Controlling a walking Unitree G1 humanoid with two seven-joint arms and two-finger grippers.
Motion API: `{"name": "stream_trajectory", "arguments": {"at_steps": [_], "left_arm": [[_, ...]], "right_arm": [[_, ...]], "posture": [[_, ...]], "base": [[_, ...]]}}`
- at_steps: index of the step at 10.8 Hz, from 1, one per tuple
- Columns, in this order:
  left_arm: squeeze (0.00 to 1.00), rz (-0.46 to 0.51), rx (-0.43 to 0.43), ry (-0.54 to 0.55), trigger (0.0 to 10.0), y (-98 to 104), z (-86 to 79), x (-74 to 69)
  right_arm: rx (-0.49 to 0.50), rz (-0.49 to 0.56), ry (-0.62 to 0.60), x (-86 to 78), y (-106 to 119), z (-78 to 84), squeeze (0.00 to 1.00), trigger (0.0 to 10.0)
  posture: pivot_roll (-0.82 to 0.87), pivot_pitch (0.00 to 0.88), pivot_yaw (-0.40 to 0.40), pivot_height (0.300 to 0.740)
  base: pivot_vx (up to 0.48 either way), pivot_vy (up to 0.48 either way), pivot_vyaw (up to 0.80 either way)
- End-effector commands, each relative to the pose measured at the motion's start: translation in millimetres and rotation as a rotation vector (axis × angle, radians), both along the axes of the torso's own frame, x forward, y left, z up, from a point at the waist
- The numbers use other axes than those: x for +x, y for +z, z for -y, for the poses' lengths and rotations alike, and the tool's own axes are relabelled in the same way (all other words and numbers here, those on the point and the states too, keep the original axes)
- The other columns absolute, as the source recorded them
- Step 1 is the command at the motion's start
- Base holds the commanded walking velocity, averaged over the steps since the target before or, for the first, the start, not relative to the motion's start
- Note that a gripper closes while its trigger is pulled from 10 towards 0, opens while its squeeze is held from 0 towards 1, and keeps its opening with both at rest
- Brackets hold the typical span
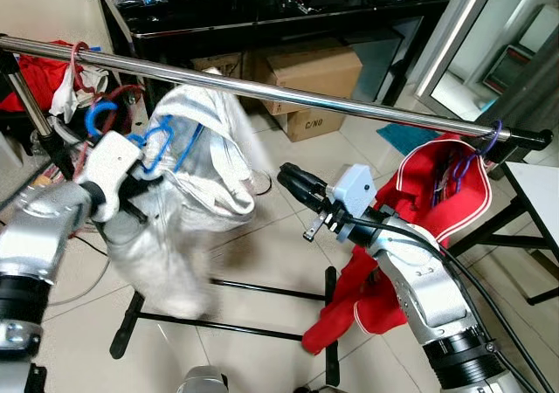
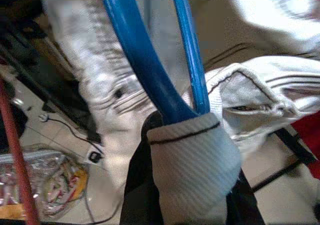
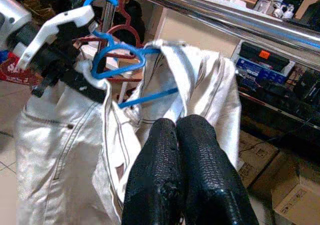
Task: Hang hanger
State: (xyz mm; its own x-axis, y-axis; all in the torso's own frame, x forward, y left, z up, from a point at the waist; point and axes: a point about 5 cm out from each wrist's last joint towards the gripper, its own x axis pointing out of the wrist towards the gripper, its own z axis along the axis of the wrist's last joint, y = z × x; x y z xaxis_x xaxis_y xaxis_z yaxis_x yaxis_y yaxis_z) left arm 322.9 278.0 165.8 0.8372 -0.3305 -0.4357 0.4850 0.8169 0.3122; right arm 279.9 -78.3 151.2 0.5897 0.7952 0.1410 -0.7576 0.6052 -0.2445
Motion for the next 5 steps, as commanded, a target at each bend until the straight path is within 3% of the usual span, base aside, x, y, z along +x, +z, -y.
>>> {"name": "stream_trajectory", "arguments": {"at_steps": [1,5], "left_arm": [[0.0,0.114,0.001,-0.001,10.0,32,-4.6,8.0],[0.0,0.085,0.025,-0.025,10.0,45,-10.0,18.8]], "right_arm": [[-0.004,0.0,0.0,-0.1,1,-0.1,0.0,10.0],[0.007,0.005,0.009,1.7,3,-5.2,0.0,10.0]], "posture": [[0.3,0.022,-0.081,0.74],[0.31,0.013,-0.078,0.74]], "base": [[0.0,0.0,0.0],[0.0,0.0,0.0]]}}
